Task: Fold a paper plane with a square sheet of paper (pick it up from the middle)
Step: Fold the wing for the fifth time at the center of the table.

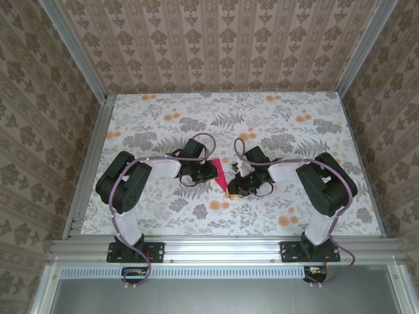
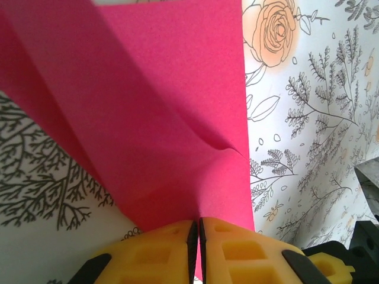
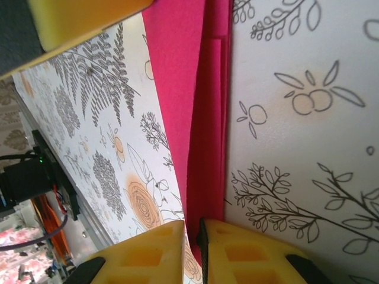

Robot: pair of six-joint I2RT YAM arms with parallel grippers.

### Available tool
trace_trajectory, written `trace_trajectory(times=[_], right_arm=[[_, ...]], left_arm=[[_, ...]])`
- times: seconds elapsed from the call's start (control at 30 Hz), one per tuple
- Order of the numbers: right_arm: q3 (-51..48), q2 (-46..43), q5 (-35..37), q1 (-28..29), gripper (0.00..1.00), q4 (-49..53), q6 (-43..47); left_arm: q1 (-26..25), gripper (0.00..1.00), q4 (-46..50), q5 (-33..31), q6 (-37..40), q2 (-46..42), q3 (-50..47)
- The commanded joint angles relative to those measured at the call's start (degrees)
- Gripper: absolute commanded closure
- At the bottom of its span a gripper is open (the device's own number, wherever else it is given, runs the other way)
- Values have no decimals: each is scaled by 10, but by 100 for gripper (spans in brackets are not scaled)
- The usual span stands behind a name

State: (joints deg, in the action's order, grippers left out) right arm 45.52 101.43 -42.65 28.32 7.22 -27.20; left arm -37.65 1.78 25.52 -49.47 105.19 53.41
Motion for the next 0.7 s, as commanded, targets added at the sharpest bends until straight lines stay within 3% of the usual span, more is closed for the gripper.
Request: trace_trajectory(times=[0.0,0.33,0.5,0.67], right_arm=[[12,-12,22,8,83,47,34],[2,-20,56,10,98,67,40],[-2,-34,56,10,90,70,39],[-6,-36,62,10,90,78,40]], left_arm=[[-3,85,83,-63,-4,38,-2],[-4,86,105,-75,1,42,9],[-4,86,114,-79,3,48,17],[-3,86,125,-83,5,54,23]])
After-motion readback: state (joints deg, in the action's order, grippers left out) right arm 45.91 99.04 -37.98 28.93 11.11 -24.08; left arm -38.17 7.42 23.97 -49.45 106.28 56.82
